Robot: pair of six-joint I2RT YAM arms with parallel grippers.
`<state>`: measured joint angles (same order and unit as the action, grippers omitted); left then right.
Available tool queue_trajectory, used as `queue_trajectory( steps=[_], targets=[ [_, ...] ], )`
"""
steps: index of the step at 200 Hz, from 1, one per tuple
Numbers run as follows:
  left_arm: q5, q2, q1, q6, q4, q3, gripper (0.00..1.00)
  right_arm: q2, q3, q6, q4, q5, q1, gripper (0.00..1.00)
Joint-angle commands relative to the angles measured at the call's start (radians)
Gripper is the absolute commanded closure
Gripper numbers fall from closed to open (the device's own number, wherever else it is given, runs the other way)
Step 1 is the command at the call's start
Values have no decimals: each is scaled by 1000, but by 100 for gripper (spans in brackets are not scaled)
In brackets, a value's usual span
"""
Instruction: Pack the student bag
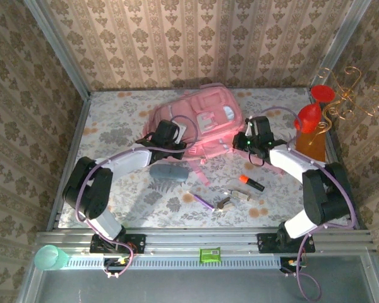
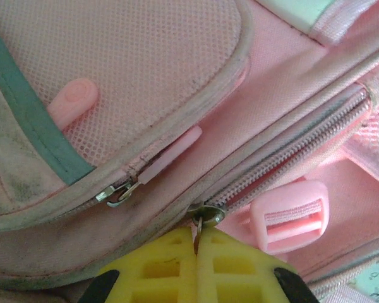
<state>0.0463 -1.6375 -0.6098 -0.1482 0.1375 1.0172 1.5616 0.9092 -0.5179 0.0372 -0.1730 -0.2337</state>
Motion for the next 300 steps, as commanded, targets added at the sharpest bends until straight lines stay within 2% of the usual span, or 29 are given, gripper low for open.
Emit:
queue_trajectory(
  steps=[1,15,29,59,79,101,126,151,178,207,237,300],
  targets=[
    [-6,38,79,18,138,-8,100,66,87,65,113,147,63,99],
    [201,37,87,-38,39,-14,100,109,129,62,123,131,64,96],
    [281,3,80,-59,-4,21,100,143,168,65,138,127,63,88],
    [265,-97,62,-36,52,151,100,124,188,68,172,101,61,63],
    [251,-103,51,-55,19,136,100,46,129,50,177,102,49,45],
    [207,-102,31,-54,19,118,100,-26,23,-14,133,59,21,30],
    [156,-95,9,-46,21,96,100,-42,-73,-120,22,-31,-31,22],
    [125,-95,-6,-33,19,75,100,25,-102,-226,-140,-93,-86,18],
    [96,-109,-10,-21,21,62,100,140,-96,-340,-304,-111,-103,21],
    [64,-114,-14,-22,4,40,98,208,-99,-431,-439,-116,-103,47],
    [60,-129,-16,-22,-7,40,91,219,-98,-452,-463,-116,-104,60],
    [37,-160,-16,-15,-2,50,86,210,-110,-465,-486,-118,-104,80]
  ],
)
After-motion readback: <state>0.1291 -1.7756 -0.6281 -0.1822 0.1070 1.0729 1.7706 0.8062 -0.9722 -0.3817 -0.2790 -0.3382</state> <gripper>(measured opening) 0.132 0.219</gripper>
